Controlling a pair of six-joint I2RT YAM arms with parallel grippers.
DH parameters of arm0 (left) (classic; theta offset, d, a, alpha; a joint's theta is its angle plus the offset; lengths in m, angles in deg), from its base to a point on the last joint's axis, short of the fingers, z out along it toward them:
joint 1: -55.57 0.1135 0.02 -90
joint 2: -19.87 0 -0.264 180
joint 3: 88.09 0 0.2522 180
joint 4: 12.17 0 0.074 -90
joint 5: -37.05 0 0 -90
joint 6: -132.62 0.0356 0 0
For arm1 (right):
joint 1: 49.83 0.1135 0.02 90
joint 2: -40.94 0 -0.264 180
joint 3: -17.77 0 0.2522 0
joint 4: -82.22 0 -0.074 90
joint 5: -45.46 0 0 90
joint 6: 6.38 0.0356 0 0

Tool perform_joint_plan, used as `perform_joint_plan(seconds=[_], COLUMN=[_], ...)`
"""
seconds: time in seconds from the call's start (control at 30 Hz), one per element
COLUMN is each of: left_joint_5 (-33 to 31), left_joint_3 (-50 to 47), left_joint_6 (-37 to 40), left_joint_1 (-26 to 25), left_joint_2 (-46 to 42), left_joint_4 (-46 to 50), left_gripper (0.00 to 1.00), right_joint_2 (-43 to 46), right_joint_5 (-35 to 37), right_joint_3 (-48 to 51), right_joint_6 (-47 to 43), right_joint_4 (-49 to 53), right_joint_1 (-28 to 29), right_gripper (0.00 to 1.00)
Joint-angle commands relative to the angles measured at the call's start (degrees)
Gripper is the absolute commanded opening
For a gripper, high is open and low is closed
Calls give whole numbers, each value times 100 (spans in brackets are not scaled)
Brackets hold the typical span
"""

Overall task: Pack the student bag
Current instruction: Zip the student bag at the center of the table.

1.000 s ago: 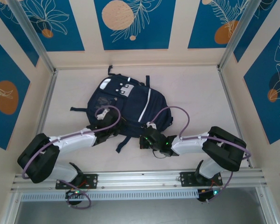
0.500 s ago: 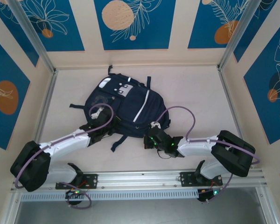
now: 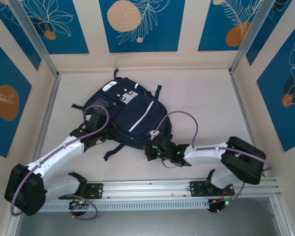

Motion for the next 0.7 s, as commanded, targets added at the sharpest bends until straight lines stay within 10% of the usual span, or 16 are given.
perform_joint_plan(seconds=[0.0, 0.2, 0.67], left_joint_5=[-217, 427, 707], left_joint_3=[165, -26, -542], left_joint_6=[728, 436, -1055], left_joint_1=[615, 766, 20], left_joint_2=[-255, -816, -1376], left_joint_4=[865, 1038, 581], left_gripper=[0, 34, 39], right_joint_2=[-404, -977, -1187], right_joint_5=[-49, 332, 407], right_joint_3=[-219, -473, -511], right_joint_6=[383, 1197, 1281], right_joint_4=[12, -18, -172], right_joint_1=[211, 406, 450], right_gripper=[0, 0, 0])
